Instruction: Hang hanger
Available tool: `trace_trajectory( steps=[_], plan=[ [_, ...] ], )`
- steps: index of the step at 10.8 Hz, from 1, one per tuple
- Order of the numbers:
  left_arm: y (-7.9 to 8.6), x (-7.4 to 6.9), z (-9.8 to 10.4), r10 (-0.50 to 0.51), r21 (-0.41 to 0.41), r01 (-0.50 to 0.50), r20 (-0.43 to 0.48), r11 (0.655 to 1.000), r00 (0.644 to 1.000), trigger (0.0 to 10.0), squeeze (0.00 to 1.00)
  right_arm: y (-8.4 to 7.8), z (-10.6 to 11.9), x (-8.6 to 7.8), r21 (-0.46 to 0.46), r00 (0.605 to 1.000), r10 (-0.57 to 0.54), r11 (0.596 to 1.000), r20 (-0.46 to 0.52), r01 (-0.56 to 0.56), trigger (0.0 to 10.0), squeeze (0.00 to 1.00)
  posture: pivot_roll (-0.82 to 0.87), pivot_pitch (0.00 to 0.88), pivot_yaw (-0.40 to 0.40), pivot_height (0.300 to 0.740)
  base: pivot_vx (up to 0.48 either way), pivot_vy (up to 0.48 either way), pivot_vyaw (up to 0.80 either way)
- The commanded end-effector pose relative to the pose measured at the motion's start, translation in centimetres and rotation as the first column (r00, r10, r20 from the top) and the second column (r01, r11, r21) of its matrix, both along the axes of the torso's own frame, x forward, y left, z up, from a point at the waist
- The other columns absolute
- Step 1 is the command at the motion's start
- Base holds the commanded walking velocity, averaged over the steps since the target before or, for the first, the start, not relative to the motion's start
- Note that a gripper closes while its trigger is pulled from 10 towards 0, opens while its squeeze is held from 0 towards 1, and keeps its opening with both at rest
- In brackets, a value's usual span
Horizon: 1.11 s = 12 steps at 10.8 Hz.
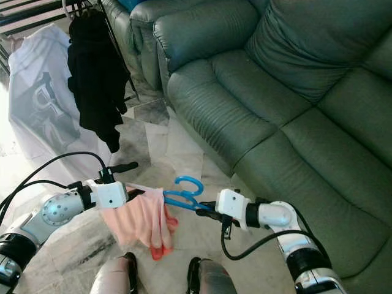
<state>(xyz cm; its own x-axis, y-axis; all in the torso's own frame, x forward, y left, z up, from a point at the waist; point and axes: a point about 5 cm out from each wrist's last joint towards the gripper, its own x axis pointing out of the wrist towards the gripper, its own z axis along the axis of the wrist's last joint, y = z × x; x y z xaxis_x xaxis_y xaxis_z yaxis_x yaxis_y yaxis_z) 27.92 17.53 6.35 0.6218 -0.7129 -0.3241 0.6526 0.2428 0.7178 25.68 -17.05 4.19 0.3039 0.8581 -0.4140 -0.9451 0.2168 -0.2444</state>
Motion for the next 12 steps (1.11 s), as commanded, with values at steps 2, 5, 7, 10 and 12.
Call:
trace_trajectory(
  steps=[2,5,7,10,12],
  plan=[
    [0.5,-0.3,-0.7,-0.037,0.05,0.041,-0.073,0.998,0.997,0.0,0.0,0.3,0.0,-0.3,0.013,0.999,0.046,0.999,0.015,-0.046,10.0,0.0,-0.02,0.182,-0.076,0.74,0.0,0.0,0.0],
    [1.8,0.1,-0.5,-0.045,0.114,0.063,-0.152,0.991,0.987,0.0,0.0,0.1,0.1,-0.2,-0.014,0.997,0.068,0.998,0.033,-0.068,10.0,0.0,-0.02,0.179,-0.076,0.74,0.0,0.0,0.0],
    [2.4,0.7,-0.5,-0.009,0.126,0.034,-0.198,0.991,0.98,0.0,0.0,-0.2,0.3,0.1,-0.062,0.994,0.083,0.995,0.075,-0.078,10.0,0.0,-0.02,0.176,-0.078,0.74,0.0,0.0,0.0],
    [2.8,1.3,-0.6,0.026,0.141,0.014,-0.28,0.99,0.96,0.0,0.0,-0.3,0.7,0.8,-0.11,0.984,0.091,0.991,0.154,-0.074,10.0,0.0,-0.03,0.171,-0.079,0.74,0.0,0.0,0.0],
    [2.7,1.4,-0.7,0.03,0.149,0.018,-0.311,0.989,0.95,0.0,0.0,-0.1,0.7,0.9,-0.111,0.981,0.089,0.991,0.171,-0.071,10.0,0.0,-0.03,0.171,-0.079,0.74,0.0,0.0,0.0]
  ],
)
